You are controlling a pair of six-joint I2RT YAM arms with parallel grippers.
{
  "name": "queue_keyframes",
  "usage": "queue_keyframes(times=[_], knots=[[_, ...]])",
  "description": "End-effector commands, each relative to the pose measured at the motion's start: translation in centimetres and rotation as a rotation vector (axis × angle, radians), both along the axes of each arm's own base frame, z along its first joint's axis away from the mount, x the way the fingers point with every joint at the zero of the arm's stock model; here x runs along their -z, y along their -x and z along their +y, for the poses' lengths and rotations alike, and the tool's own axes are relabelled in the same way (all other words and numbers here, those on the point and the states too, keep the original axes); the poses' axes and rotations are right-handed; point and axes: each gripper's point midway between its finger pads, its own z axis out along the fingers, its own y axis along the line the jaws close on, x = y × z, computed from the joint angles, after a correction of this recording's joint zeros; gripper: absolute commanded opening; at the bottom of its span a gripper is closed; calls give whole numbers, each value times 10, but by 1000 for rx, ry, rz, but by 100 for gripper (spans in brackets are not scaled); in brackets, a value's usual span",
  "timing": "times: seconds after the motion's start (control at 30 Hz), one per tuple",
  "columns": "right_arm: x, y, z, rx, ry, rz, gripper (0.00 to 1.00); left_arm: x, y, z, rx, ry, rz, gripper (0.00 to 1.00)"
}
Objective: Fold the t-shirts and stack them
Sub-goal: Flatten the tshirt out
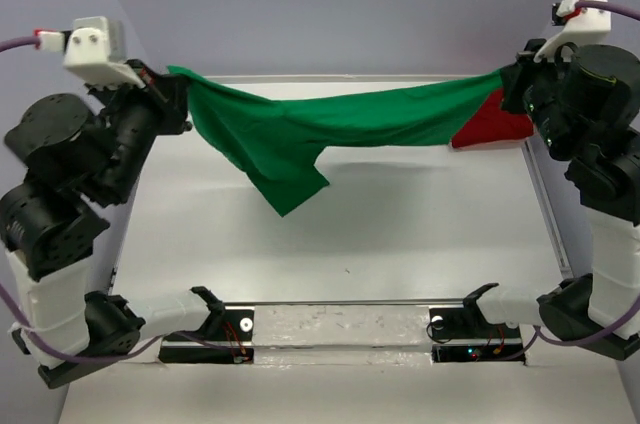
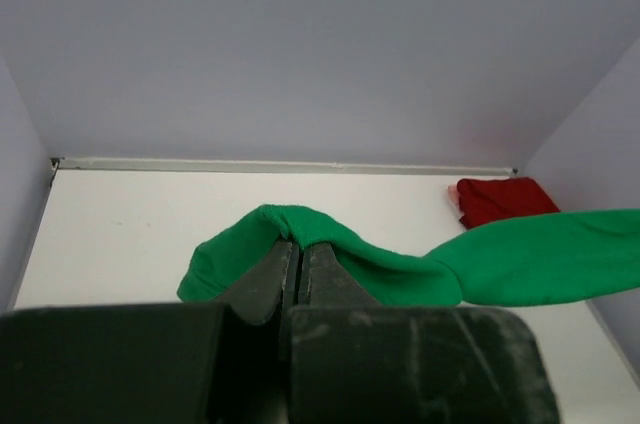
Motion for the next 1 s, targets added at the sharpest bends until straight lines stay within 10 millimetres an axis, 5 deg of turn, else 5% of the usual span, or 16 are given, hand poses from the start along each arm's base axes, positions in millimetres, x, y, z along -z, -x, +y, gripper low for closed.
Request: queue_keyframes(times=[0.0,0.3,0.47,0.67,0.8,0.97], knots=[[-10,10,-7,20,-17,-42,0,-21,29,25,1,108,-74,0],[-12,26,-11,2,-50,-35,0,-34,51,37,34,152,-99,0],[-10,16,-3,-13,-50,-17,0,-35,36,19,57,123,-90,0],[40,-37,30,-17,0,117,0,21,-26,-27,15,-19,53,0],[96,-82,61,-38,40,223,0,72,-72,-56,23,-113,141,0],[142,-129,79,2,121,315,0,137,-138,-52,35,-182,265,0]])
